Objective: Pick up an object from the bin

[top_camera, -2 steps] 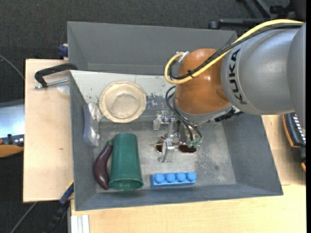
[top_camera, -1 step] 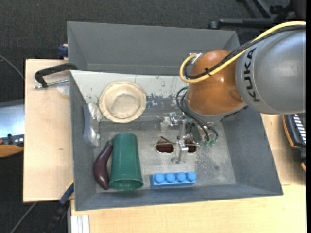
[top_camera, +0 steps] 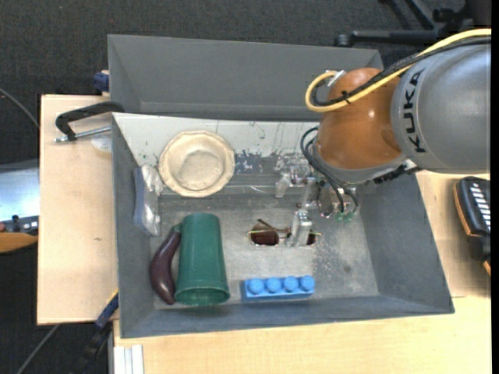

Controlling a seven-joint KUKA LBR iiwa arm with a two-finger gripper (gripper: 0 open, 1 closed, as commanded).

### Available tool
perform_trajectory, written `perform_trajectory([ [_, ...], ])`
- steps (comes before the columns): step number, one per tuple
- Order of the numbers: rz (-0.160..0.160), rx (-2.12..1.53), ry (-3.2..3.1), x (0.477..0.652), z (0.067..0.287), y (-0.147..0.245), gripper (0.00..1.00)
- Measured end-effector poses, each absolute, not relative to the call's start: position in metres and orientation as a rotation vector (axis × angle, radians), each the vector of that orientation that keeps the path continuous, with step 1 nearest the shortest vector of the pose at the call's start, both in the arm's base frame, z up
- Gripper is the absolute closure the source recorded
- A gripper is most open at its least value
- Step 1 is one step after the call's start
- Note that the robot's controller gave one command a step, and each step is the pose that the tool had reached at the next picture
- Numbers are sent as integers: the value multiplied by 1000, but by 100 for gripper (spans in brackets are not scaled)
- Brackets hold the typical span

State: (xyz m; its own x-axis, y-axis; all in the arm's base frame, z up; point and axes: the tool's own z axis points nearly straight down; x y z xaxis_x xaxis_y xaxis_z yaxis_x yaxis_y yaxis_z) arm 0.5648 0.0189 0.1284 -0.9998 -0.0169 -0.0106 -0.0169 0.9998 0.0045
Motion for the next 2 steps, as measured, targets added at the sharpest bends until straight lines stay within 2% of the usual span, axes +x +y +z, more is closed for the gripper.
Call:
perform_trajectory([
  [1,6,-151,3132,551,73,30,0],
  [2,11,-26,3130,549,57,27,100],
])
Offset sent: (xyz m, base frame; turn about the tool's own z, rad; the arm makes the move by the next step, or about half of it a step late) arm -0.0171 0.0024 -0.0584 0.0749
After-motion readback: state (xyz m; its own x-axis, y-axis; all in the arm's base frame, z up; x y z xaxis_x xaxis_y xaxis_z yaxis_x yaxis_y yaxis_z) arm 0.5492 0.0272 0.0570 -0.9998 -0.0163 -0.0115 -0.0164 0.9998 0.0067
